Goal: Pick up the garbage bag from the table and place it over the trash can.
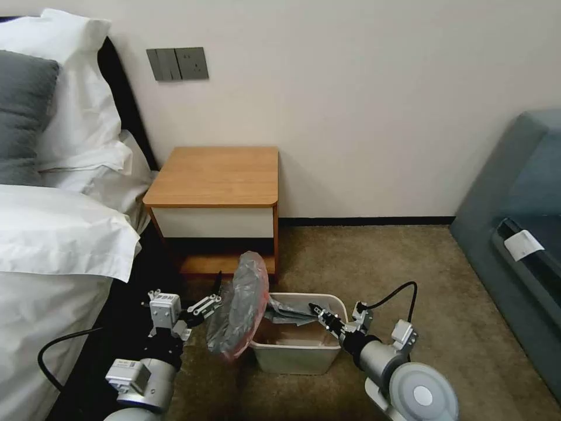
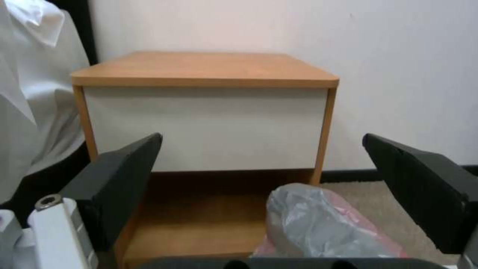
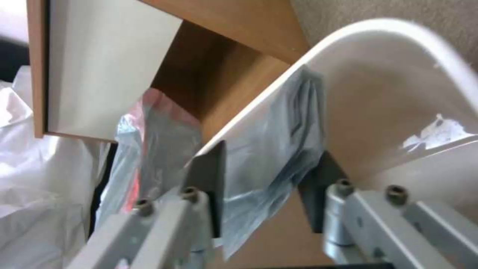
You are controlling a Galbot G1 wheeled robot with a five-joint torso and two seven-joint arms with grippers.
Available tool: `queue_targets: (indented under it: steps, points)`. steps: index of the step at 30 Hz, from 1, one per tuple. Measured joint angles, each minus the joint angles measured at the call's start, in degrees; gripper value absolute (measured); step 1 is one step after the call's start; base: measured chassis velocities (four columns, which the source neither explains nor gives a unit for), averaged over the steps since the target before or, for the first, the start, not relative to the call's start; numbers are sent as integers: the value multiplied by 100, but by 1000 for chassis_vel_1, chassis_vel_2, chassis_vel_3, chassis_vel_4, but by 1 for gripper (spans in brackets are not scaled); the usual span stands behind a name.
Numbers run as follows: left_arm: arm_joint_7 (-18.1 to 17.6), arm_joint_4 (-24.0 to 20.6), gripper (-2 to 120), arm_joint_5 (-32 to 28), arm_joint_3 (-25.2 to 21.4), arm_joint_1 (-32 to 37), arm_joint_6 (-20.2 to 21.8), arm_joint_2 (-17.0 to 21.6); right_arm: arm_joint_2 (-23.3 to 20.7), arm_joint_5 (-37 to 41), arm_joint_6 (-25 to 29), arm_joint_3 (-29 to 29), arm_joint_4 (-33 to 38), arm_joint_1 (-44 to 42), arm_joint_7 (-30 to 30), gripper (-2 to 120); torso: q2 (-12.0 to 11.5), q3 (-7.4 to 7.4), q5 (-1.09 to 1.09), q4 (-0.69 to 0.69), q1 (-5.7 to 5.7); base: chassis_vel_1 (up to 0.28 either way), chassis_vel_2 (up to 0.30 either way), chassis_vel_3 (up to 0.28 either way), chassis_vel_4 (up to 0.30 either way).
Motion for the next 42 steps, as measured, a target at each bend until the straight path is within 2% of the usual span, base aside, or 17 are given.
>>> queue_targets:
  steps: [4, 5, 8, 9, 11, 13, 15, 18, 26, 31, 42]
  points:
    - [-2, 20, 100, 15, 37, -2, -6, -12, -36, 40, -10, 116, 98, -70, 11, 52, 0, 0, 0, 0, 0, 0, 0, 0, 0]
    - [-2, 20, 100, 15, 37, -2, -6, -12, -36, 40, -10, 116, 98, -70, 11, 52, 0, 0, 0, 0, 0, 0, 0, 0, 0]
    - [-4, 46, 100, 18, 53, -9, -15, -13, -66, 106, -29, 179, 228, -143, 46, 67, 0, 0, 0, 0, 0, 0, 0, 0, 0]
    - [-4, 46, 100, 18, 53, -9, -15, -13, -66, 106, -29, 179, 228, -143, 46, 67, 0, 0, 0, 0, 0, 0, 0, 0, 0]
    - [-5, 65, 100, 19, 73, -17, -19, -13, -83, 192, -38, 218, 395, -206, 116, 79, 0, 0, 0, 0, 0, 0, 0, 0, 0]
    - [-5, 70, 100, 20, 83, -21, -20, -13, -88, 236, -44, 237, 467, -227, 157, 82, 0, 0, 0, 0, 0, 0, 0, 0, 0]
    - [-5, 86, 100, 20, 105, -35, -20, -6, -115, 346, -66, 303, 700, -254, 284, 93, 0, 0, 0, 0, 0, 0, 0, 0, 0]
    - [-5, 119, 100, 20, 113, -44, -20, 13, -158, 520, -104, 397, 975, -261, 468, 100, 0, 0, 0, 0, 0, 0, 0, 0, 0]
    - [-5, 173, 100, 20, 134, -80, -24, 50, -296, 661, -137, 512, 1582, -395, 743, 100, 0, 0, 0, 0, 0, 0, 0, 0, 0]
    - [-6, 215, 100, 17, 172, -96, -21, 94, -294, 653, -130, 531, 1693, -406, 789, 100, 0, 0, 0, 0, 0, 0, 0, 0, 0]
    - [-70, 301, 100, 26, 657, -156, 249, 353, -273, 500, -59, 621, 1774, -384, 817, 100, 0, 0, 0, 0, 0, 0, 0, 0, 0]
